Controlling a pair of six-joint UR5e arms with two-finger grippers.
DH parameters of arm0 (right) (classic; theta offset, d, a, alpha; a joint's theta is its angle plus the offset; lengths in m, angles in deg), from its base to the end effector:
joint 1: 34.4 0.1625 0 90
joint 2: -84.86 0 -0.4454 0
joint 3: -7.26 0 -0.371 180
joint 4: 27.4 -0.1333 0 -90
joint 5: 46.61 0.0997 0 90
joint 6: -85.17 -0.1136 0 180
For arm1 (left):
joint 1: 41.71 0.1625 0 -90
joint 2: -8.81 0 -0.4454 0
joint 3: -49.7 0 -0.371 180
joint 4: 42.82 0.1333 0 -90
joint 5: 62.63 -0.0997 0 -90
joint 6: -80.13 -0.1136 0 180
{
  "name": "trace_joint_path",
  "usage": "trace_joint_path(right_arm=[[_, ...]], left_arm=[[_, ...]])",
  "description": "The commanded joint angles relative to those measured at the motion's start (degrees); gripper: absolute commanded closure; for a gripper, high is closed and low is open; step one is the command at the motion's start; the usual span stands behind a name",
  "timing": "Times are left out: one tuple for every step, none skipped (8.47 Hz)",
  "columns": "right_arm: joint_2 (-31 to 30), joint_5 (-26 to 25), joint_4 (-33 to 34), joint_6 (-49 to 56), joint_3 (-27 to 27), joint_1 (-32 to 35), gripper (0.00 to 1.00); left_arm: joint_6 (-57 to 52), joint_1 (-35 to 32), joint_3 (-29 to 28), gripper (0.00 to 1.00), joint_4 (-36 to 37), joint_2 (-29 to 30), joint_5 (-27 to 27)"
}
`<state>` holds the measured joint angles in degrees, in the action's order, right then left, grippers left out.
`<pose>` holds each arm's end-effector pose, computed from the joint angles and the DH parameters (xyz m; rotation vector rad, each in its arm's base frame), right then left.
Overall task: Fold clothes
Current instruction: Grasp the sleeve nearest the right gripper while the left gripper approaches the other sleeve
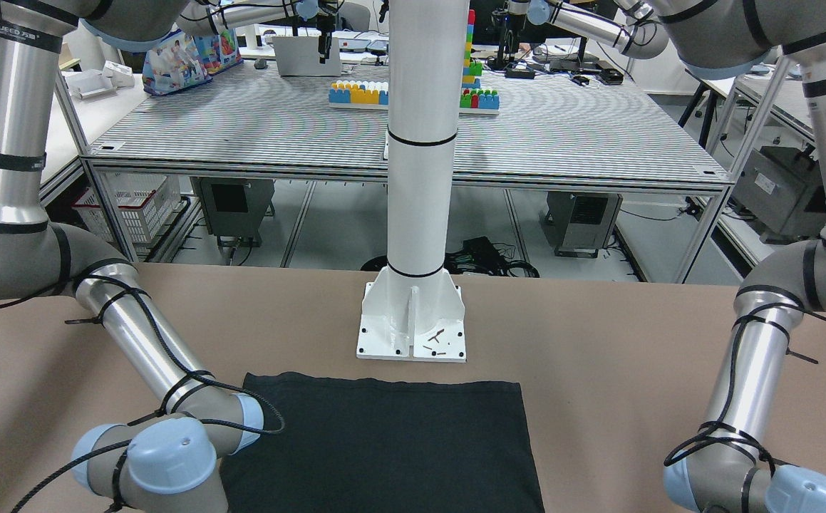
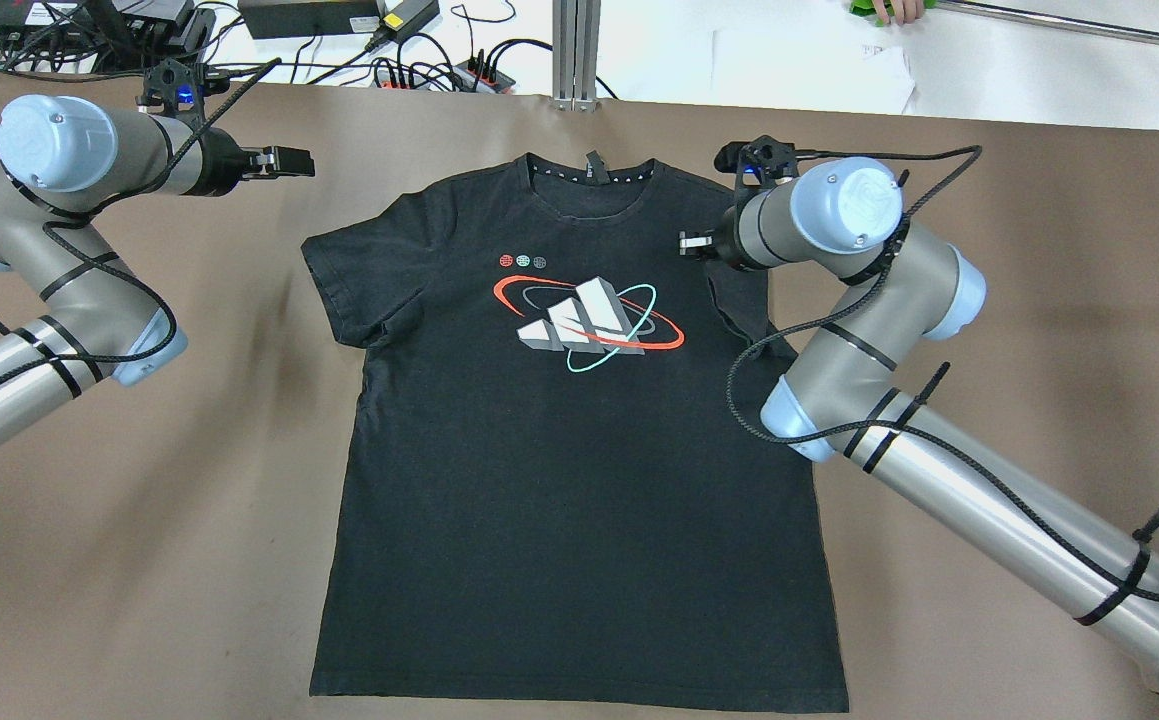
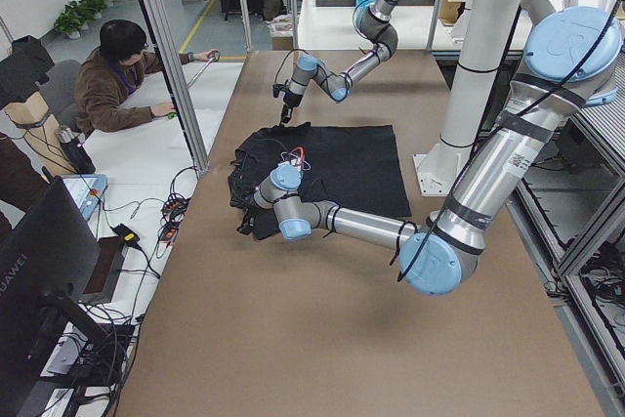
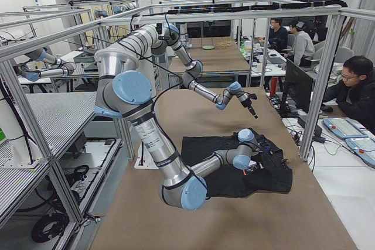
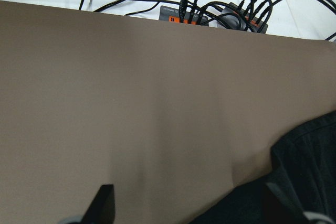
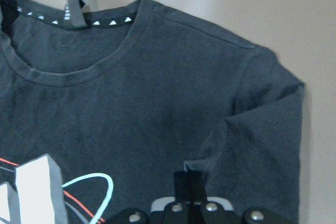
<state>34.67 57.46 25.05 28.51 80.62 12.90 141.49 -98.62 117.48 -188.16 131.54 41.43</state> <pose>-0.4453 -0.6384 0.3256 0.5126 -0.9471 0.0895 0.3192 -0.6835 0.4236 0.6186 0.9903 -0.2954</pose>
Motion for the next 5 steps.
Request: trace_joint_path(right_arm=[[1.68, -4.05, 0.38, -0.74, -0.76, -3.69, 0.7], [1.59, -5.27, 0.2, -0.74, -0.67, -4.66, 0.06], [1.76, -6.07, -0.15, -0.74, -0.67, -5.19, 0.06], [1.85, -6.08, -0.15, -0.91, -0.49, -5.11, 0.06], [1.94, -6.08, -0.15, -2.3, -0.49, -5.11, 0.06]], left_arm=[[-0.19, 0.05, -0.2, 0.0, 0.05, 0.05, -0.7], [-0.45, 0.39, -0.37, 0.0, 0.14, 0.14, -0.71], [-0.98, 1.27, -0.72, 0.0, 0.05, 0.05, -1.23], [-1.07, 4.32, -0.72, 0.0, 0.05, 0.14, -4.8], [-1.59, 6.79, -0.81, 0.0, 0.23, 0.92, -8.32]])
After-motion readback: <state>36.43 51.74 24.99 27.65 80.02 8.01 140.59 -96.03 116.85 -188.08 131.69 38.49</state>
